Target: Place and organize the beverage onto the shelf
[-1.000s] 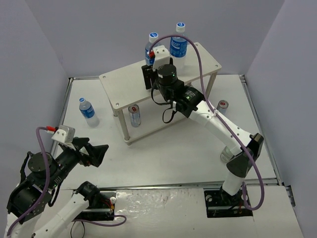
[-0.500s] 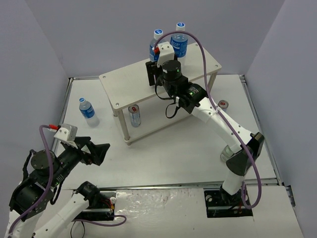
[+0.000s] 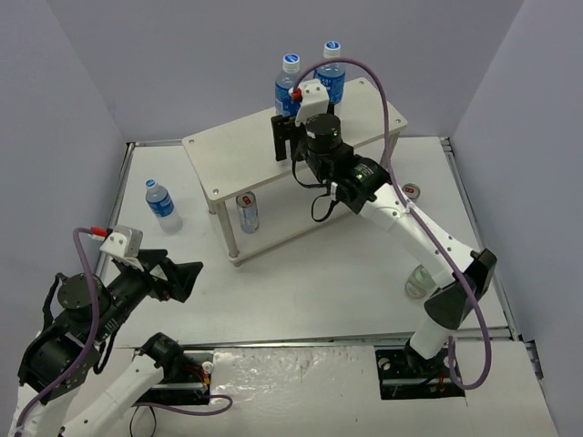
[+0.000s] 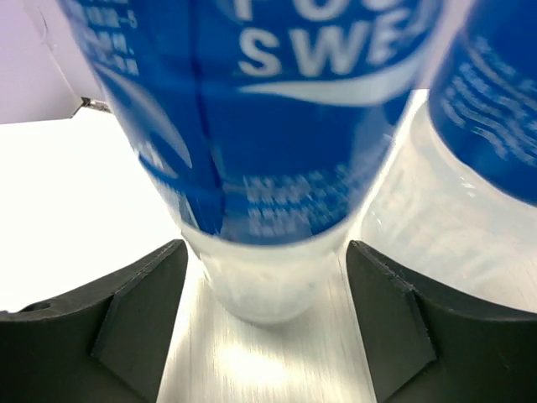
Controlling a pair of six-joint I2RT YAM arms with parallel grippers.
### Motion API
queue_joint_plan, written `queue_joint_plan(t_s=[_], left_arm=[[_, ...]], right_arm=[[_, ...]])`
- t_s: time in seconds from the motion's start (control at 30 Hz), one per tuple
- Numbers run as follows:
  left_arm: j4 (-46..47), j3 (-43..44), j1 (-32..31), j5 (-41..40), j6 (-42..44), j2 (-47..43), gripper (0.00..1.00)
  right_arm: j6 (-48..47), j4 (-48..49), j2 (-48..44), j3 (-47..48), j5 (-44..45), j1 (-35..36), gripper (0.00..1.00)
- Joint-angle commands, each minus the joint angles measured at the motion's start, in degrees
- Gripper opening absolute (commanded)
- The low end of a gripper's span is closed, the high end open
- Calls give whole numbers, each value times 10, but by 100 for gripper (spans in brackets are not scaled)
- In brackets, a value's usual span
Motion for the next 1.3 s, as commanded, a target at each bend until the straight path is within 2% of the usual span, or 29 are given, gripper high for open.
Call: queue_joint_plan(t_s=[0.0, 0.2, 0.33, 0.43, 0.53, 0.57, 0.6, 0.73, 0.9, 1.1, 1.27], left_arm=[[25, 11, -1, 3, -3, 23, 94], [54, 9, 0, -30, -25, 63, 94], [53, 20, 0, -129, -38, 102, 94], [48, 27, 0, -178, -51, 121, 95], [58, 16, 0, -208, -72, 115, 95], [65, -1, 0, -215, -73, 112, 95], [74, -8, 0, -242, -72, 110, 94], [56, -20, 5, -378, -97, 123, 94], [39, -35, 11, -437, -186, 95, 100], [55, -145, 12, -532, -290, 39, 100], [-21, -157, 12, -619, -393, 83, 100]], right_arm=[[19, 24, -61, -20, -2, 3, 72], [33, 29, -138, -98, -7, 21, 76], [59, 30, -202, -166, -33, 38, 76], [73, 46, -262, -256, -97, 64, 76], [90, 87, -338, -379, -73, 114, 77], [98, 128, -382, -415, -74, 145, 77], [106, 147, -402, -481, -78, 155, 77], [147, 206, -477, -600, -81, 179, 77], [165, 227, -530, -662, -86, 195, 77], [154, 197, -566, -678, -74, 200, 77], [152, 177, -607, -691, -75, 200, 78]])
